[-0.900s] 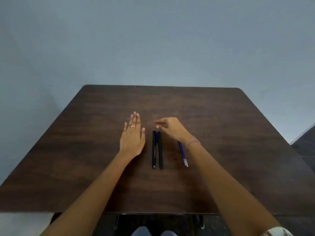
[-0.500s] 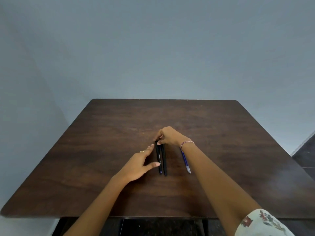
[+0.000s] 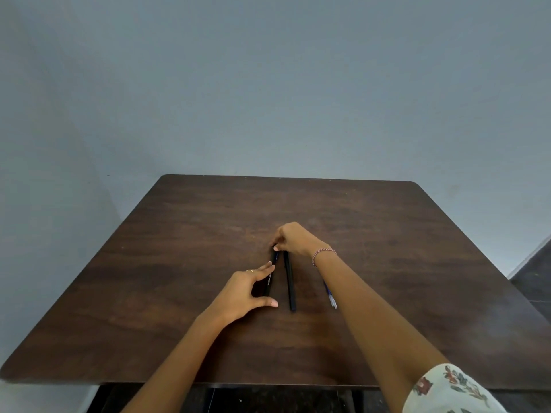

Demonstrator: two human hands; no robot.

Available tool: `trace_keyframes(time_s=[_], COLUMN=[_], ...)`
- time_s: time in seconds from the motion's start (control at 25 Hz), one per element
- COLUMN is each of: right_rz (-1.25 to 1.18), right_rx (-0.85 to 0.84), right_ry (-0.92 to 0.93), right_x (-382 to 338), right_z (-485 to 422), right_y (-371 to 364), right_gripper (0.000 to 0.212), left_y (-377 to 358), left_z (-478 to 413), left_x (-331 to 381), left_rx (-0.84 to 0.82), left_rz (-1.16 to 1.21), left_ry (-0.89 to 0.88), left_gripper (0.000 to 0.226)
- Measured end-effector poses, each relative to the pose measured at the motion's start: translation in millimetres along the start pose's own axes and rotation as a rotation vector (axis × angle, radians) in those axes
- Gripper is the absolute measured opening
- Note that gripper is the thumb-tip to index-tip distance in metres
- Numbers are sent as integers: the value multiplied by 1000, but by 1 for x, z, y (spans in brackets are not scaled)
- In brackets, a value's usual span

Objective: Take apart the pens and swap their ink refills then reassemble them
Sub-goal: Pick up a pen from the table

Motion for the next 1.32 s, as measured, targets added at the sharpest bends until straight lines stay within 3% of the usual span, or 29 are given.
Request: trace_keyframes(time_s=[0.24,0.52,0.76,0.88,1.04,1.2,1.32], right_rz=[-141,-579,-1108,-1355,-1522,-1623,-1662], right_rx=[17,200,438,558,562,496,484], right_ry=[-78,-130,-88,-55,-57,-110,-133], right_x=[7,24,26,15,-4,-28,-34], right_z=[-7,-1,17,22,23,31,41], right_y=[1,13,21,15,-15,-62,-76], right_gripper=[23,21,27,28,34,28,25], left_y=[6,21,40,35,24,19,15], left_z=[2,13,27,29,36,46,49], left_x=[2,-4,-19,-22,-21,-11,-7], left_rx=[63,218,540,614,697,755,699], left_rz=[6,170,502,828,1062,1091,1062], left_ry=[-20,-21,131,176,197,194,184], left_gripper=[83,60,35,32,29,30,29])
Point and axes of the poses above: each hand's wrist, its own z-axis away from the middle knuckle, its own y-axis out of the back of the hand, x = y × z, the point moved 8 cm from there along -z, towards the middle knuckle, and after that the axes turned 10 degrees about -x, right-handed, at the moved point
